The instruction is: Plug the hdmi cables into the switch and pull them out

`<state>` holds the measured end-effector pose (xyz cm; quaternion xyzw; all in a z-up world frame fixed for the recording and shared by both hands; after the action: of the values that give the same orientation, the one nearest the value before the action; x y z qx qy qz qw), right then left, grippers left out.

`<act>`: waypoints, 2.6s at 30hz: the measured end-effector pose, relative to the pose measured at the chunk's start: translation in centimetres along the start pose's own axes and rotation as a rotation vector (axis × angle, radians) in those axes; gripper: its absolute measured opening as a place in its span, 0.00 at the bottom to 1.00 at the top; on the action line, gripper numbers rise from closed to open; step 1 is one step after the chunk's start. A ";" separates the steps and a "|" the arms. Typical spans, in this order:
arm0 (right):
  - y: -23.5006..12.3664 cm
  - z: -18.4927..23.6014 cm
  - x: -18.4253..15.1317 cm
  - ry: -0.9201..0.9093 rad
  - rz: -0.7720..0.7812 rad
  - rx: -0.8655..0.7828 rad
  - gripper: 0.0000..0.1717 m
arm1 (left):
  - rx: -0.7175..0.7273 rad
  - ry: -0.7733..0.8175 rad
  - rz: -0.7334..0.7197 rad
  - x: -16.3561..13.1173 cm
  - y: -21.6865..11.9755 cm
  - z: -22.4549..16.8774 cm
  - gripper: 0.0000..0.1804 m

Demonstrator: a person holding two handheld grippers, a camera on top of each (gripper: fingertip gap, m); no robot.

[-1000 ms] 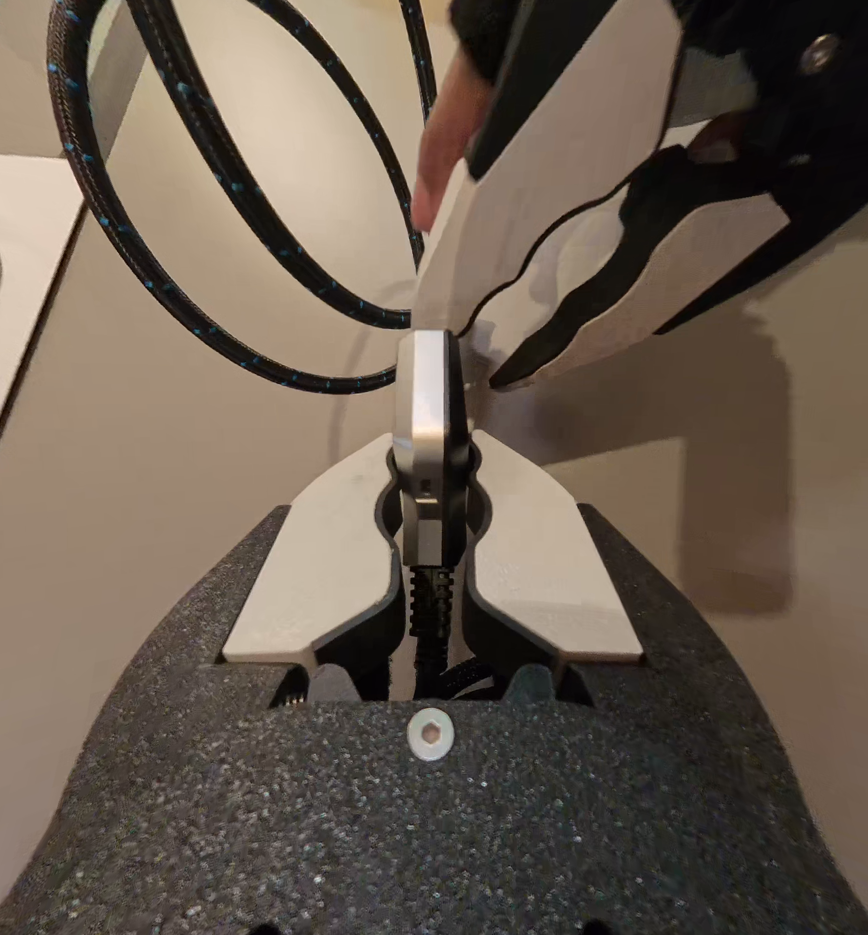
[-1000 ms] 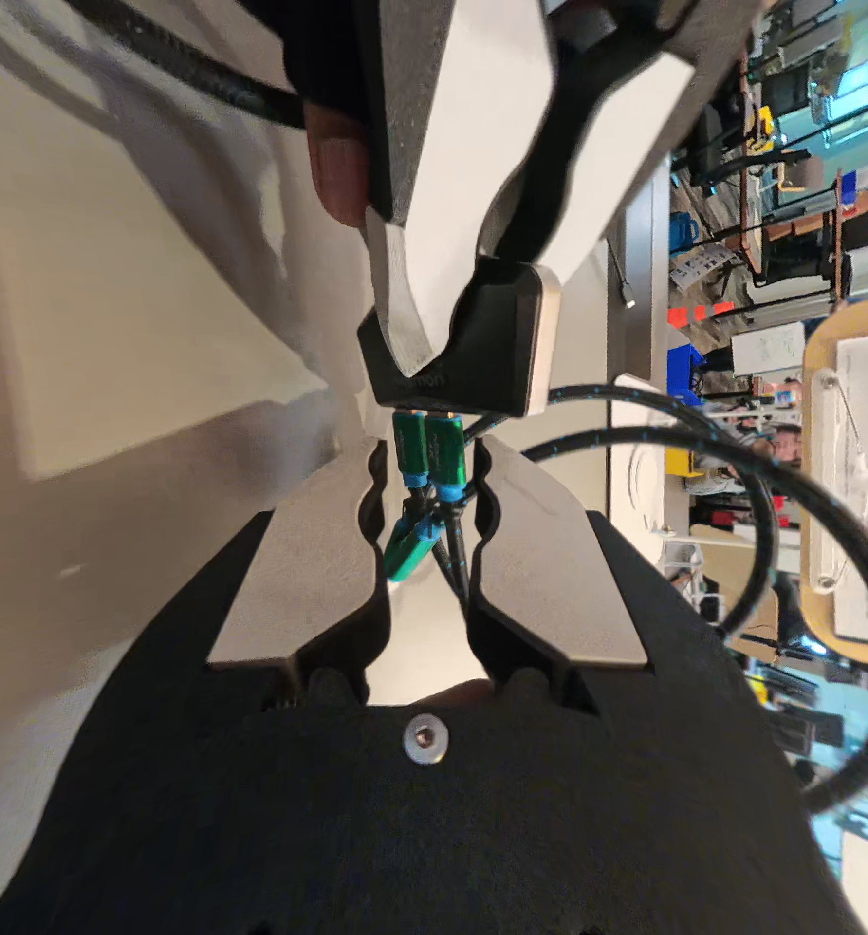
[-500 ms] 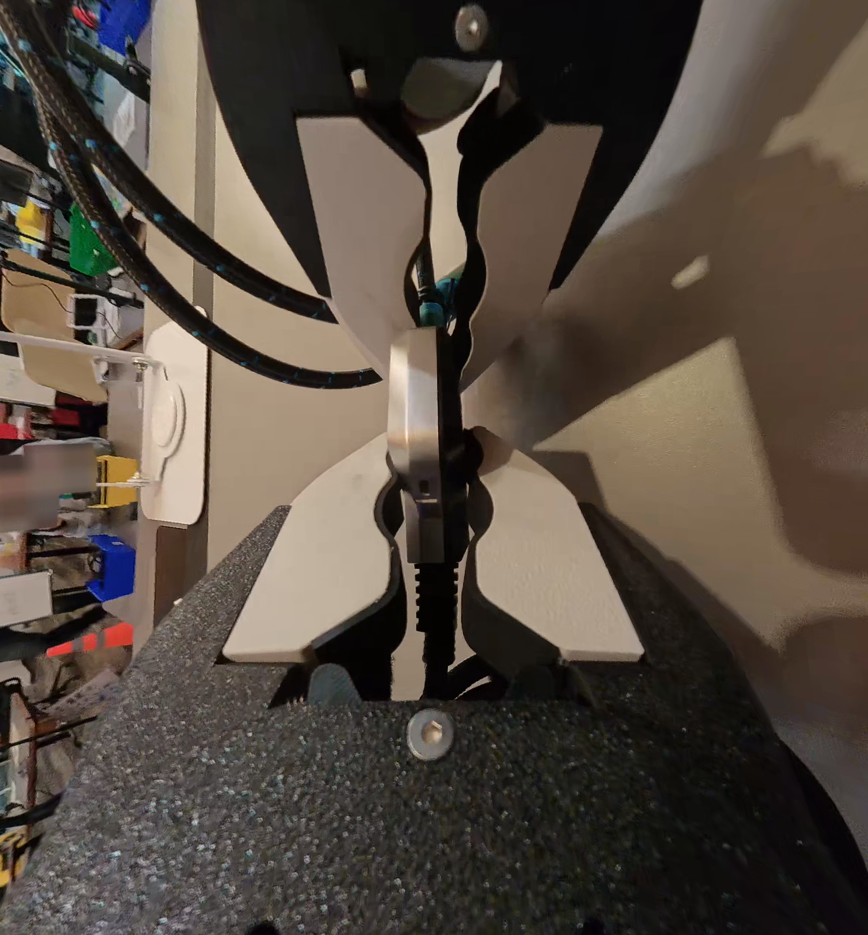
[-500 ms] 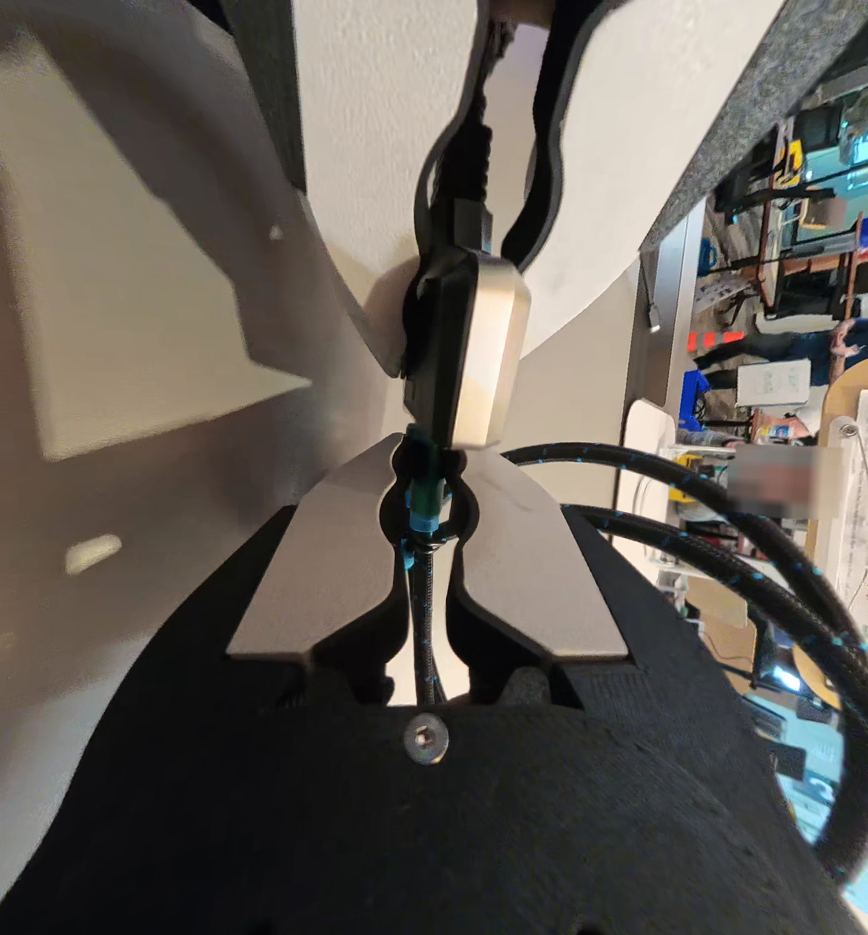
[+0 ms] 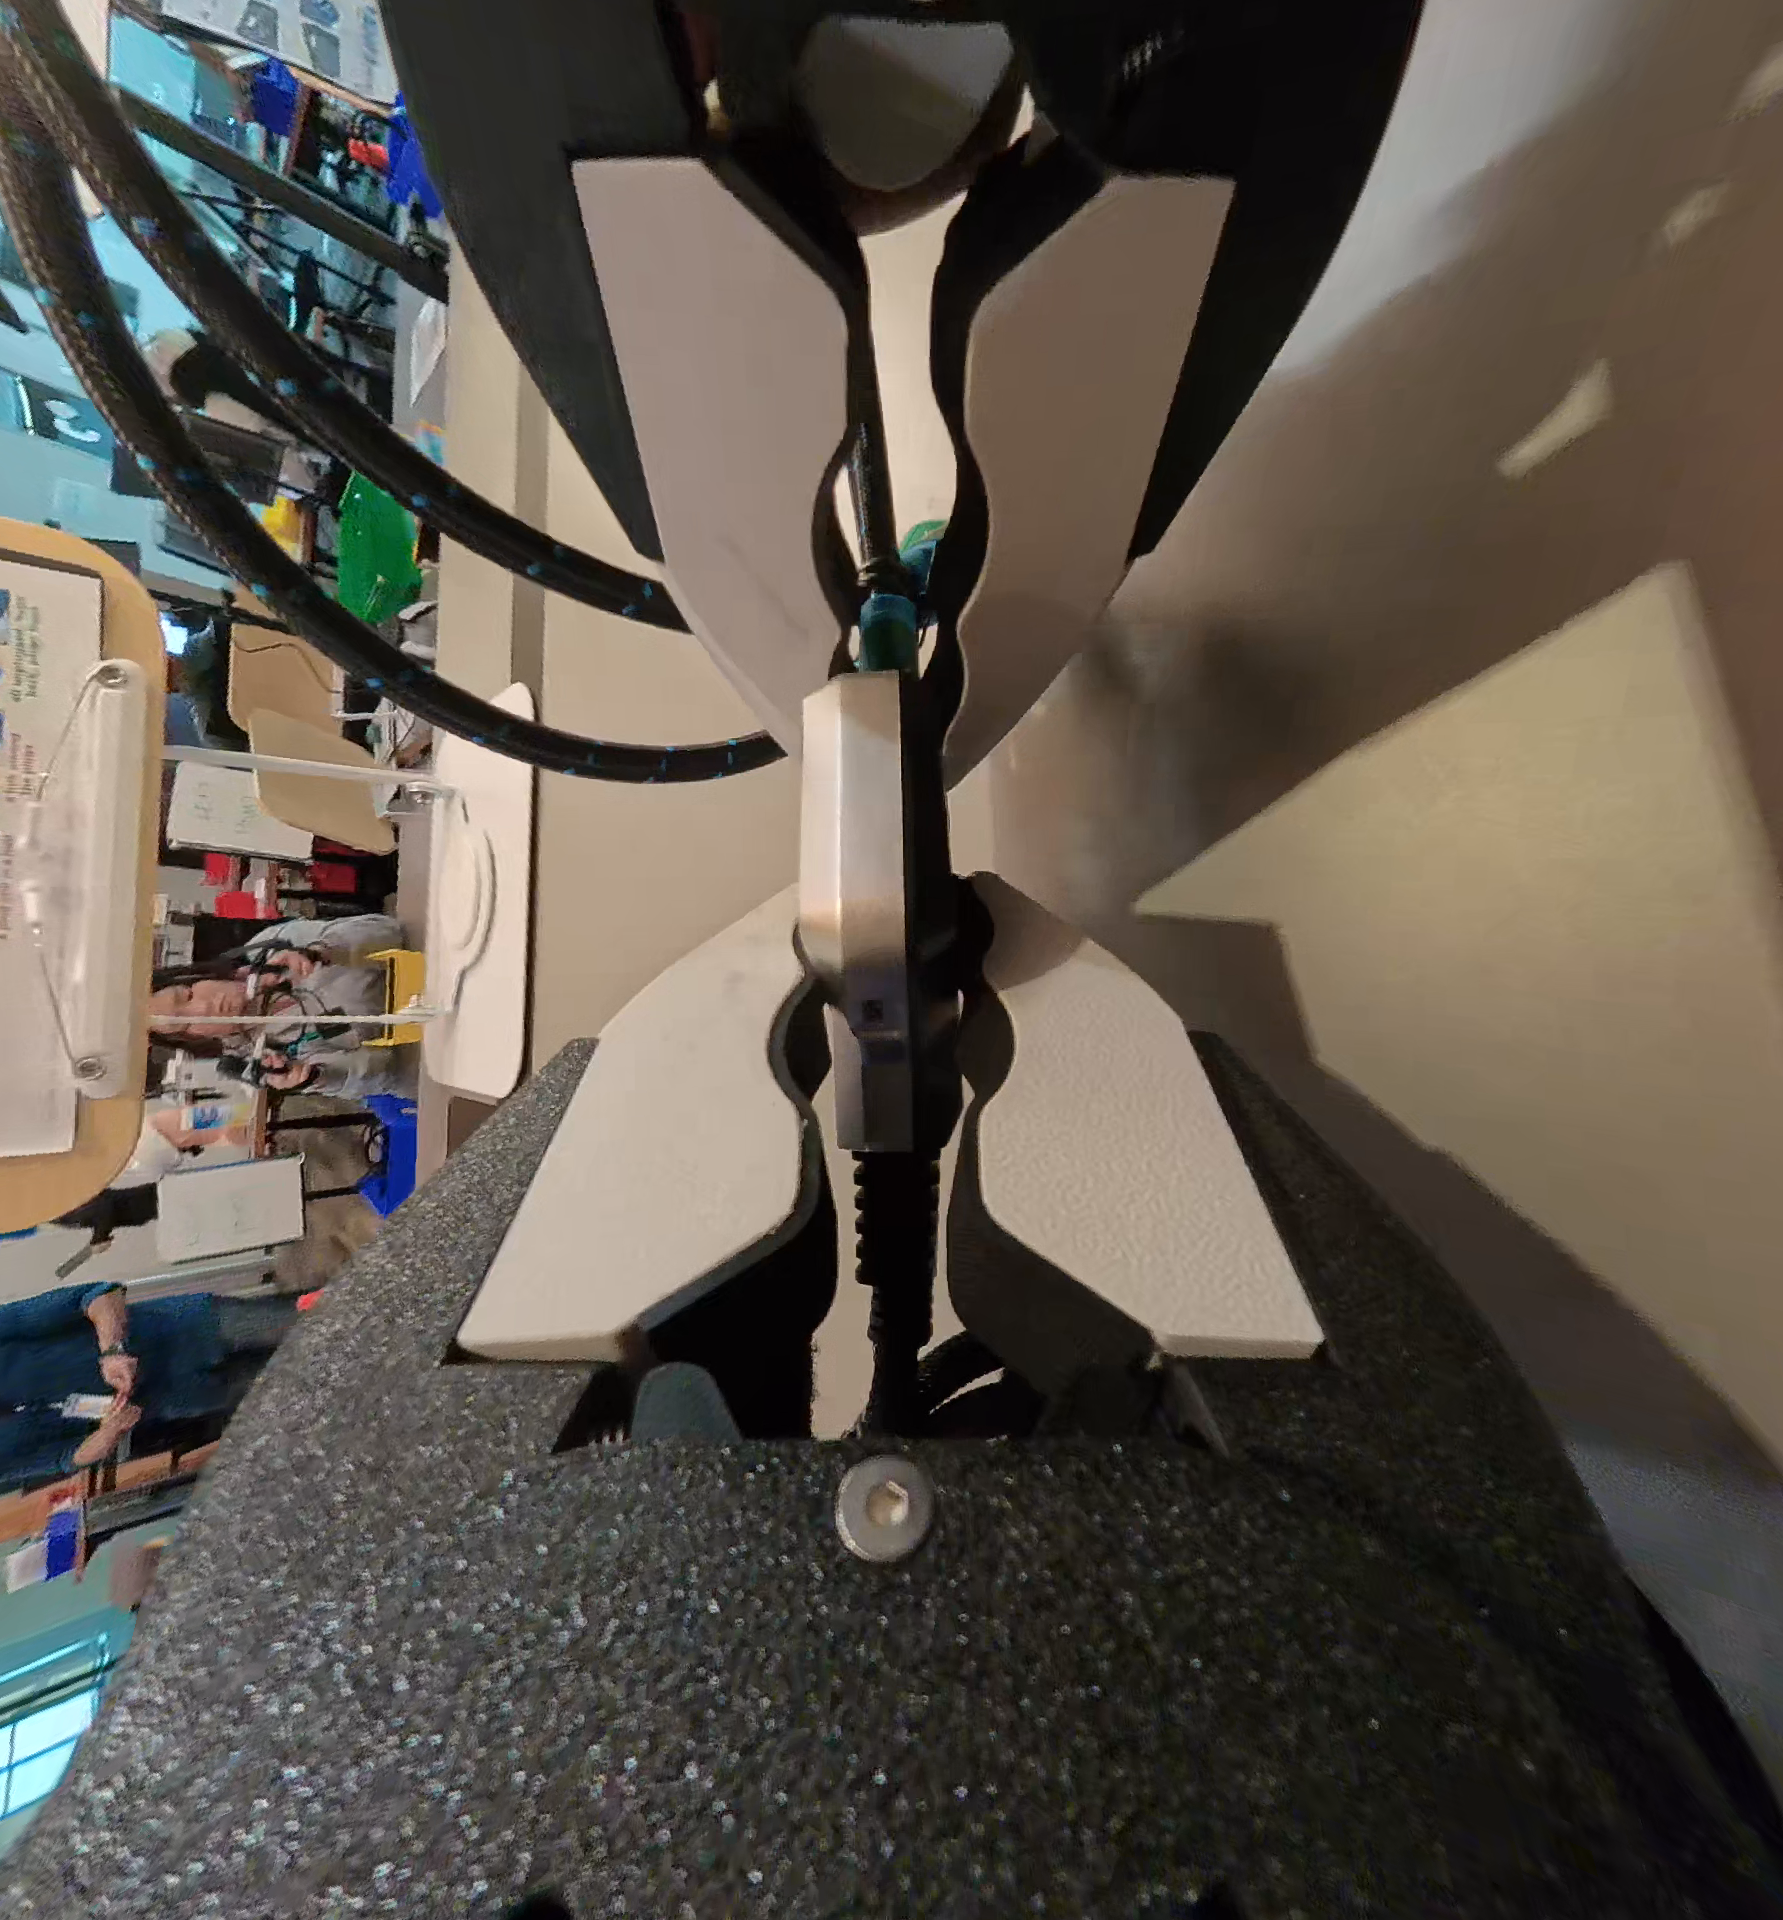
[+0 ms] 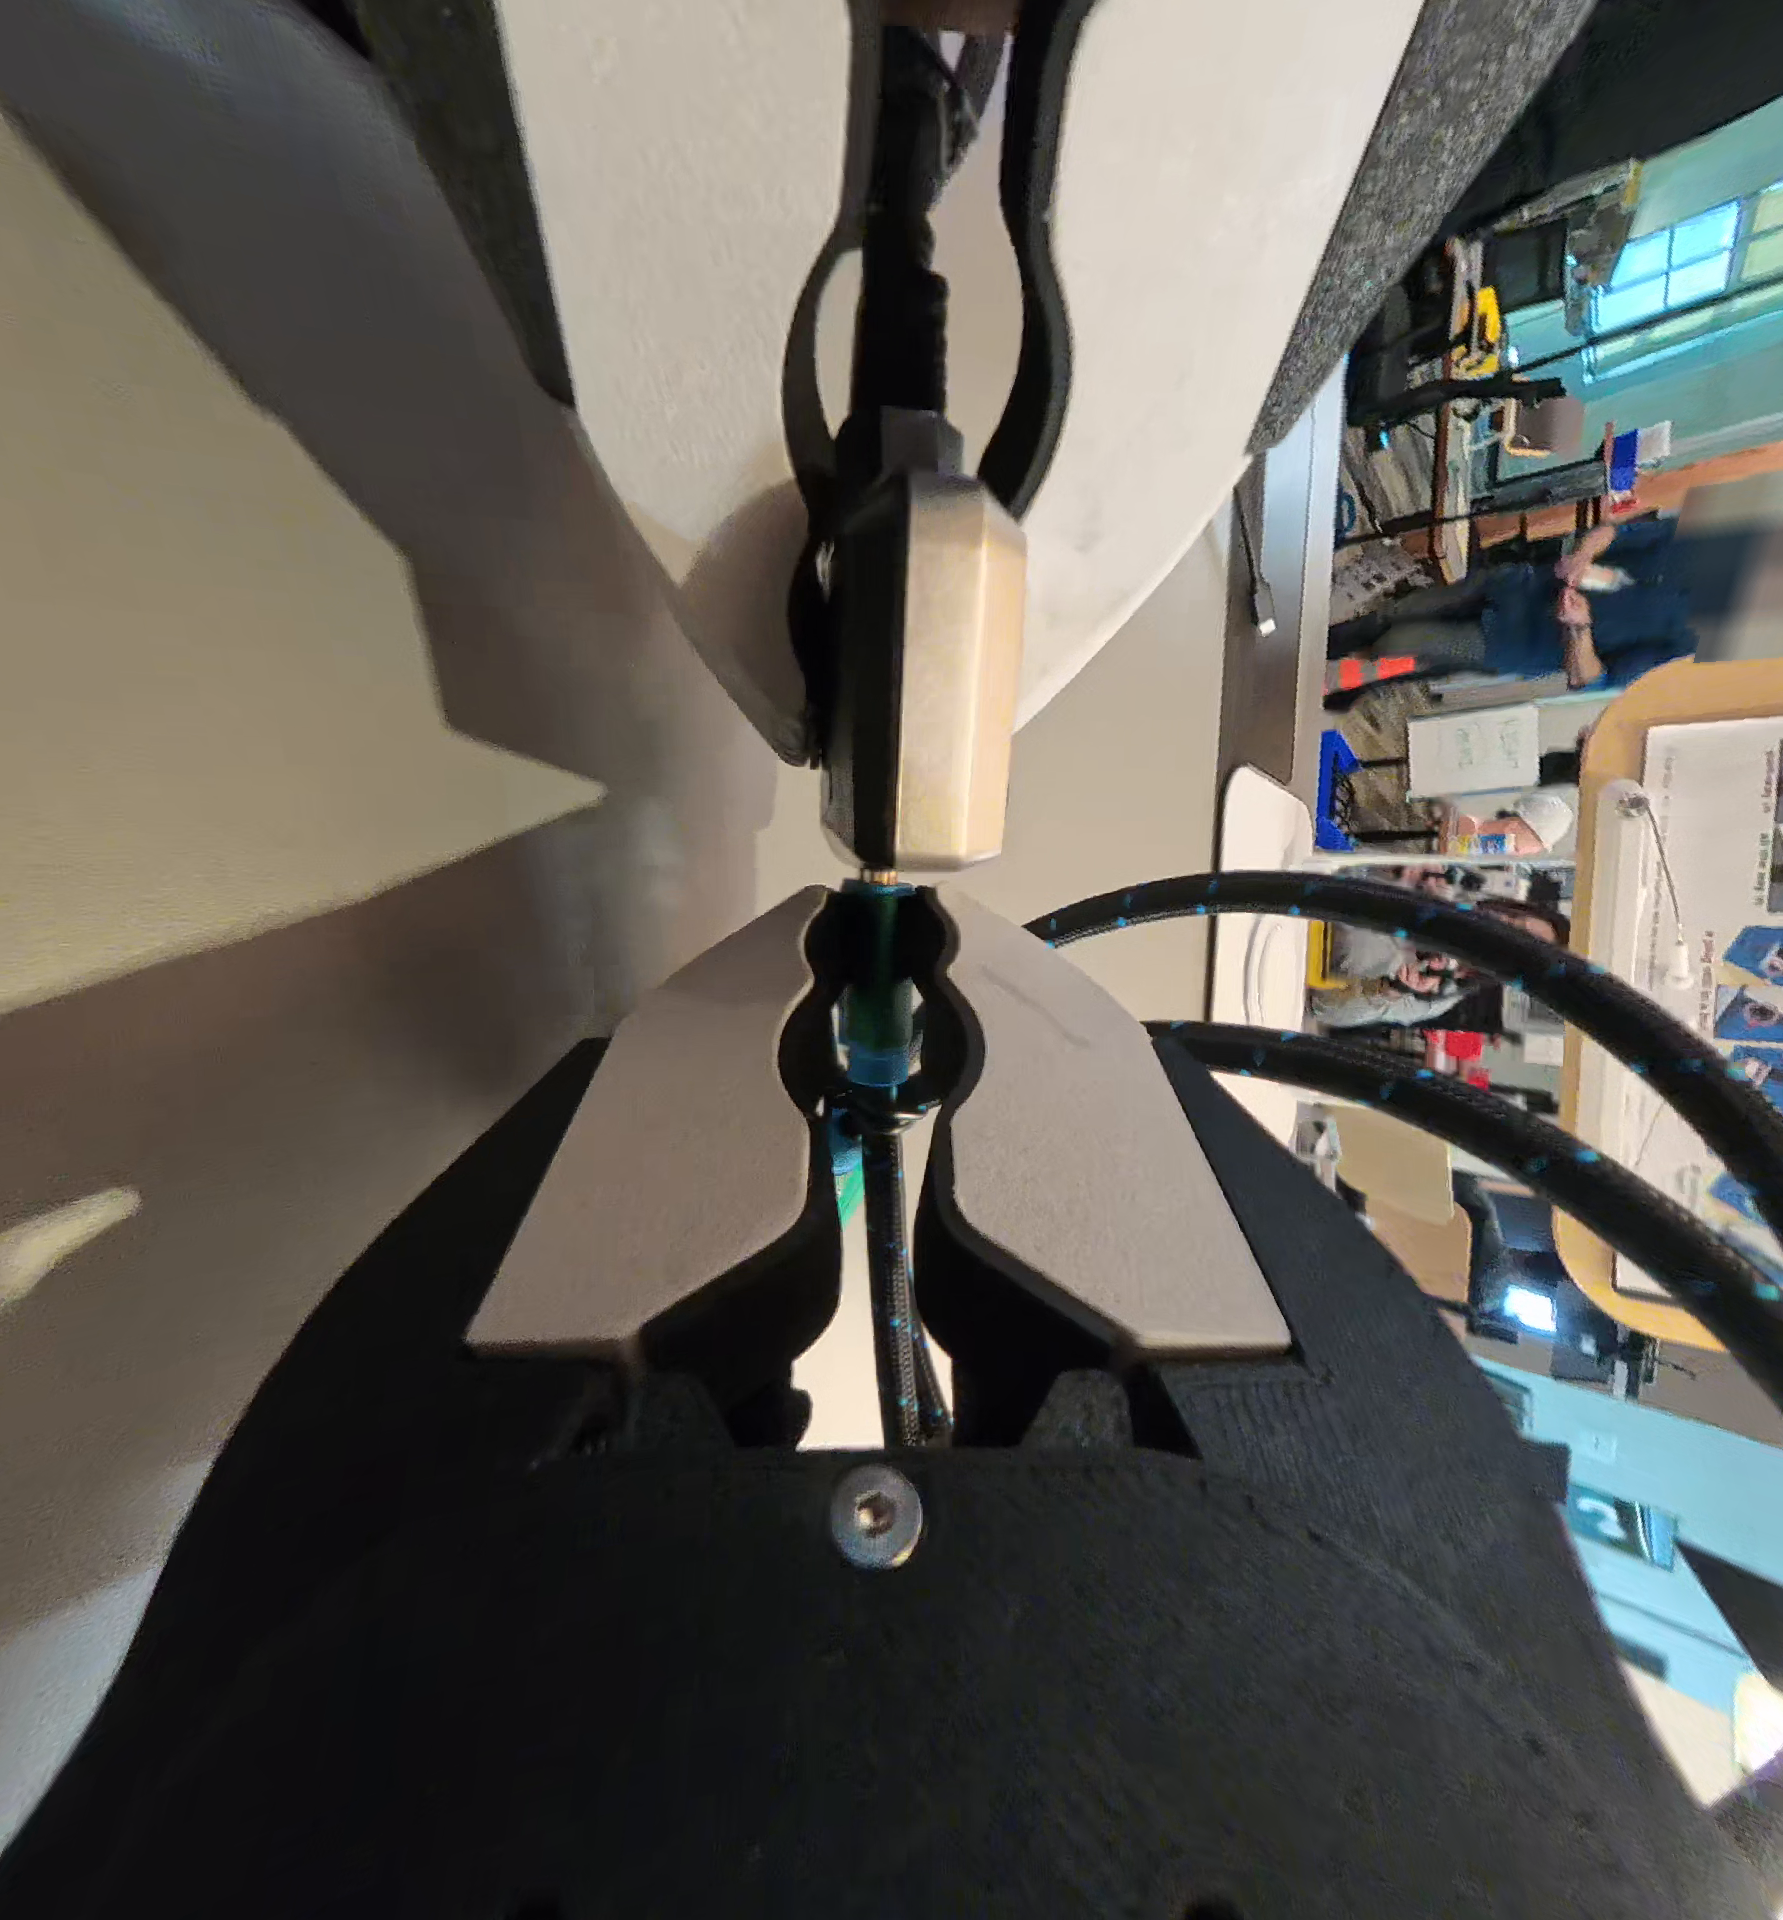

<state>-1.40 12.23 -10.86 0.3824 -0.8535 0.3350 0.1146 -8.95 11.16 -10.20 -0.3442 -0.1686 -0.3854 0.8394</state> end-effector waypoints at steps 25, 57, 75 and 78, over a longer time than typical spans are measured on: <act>-4.7 2.1 -5.5 0.021 0.075 0.060 0.07 | 0.128 -0.176 0.217 -9.0 -5.4 3.2 0.12; -40.8 -10.3 -20.5 1.504 -0.362 -0.414 0.07 | 0.160 -0.650 -0.034 -7.5 -2.6 1.9 0.12; -34.5 -5.0 -30.1 1.661 0.020 -0.126 0.18 | 0.164 -0.643 -0.056 -7.7 -2.7 1.9 0.12; -36.1 -4.8 -29.3 1.609 0.114 -0.195 0.21 | 0.164 -0.644 -0.060 -7.8 -2.7 2.0 0.12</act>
<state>44.61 14.86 -3.02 -0.0314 -0.5532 0.4369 0.7086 -16.06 15.41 -11.86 -0.3747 -0.4658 -0.2667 0.7560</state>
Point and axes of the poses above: each gripper's, where its closed fingertips meet, y out along the fingers, x out of its top, z = x × y across the jaws, the point moved 5 cm from there along -y, back along the fingers, and after that the axes turned 14 degrees about -z, right-handed, at the moved point
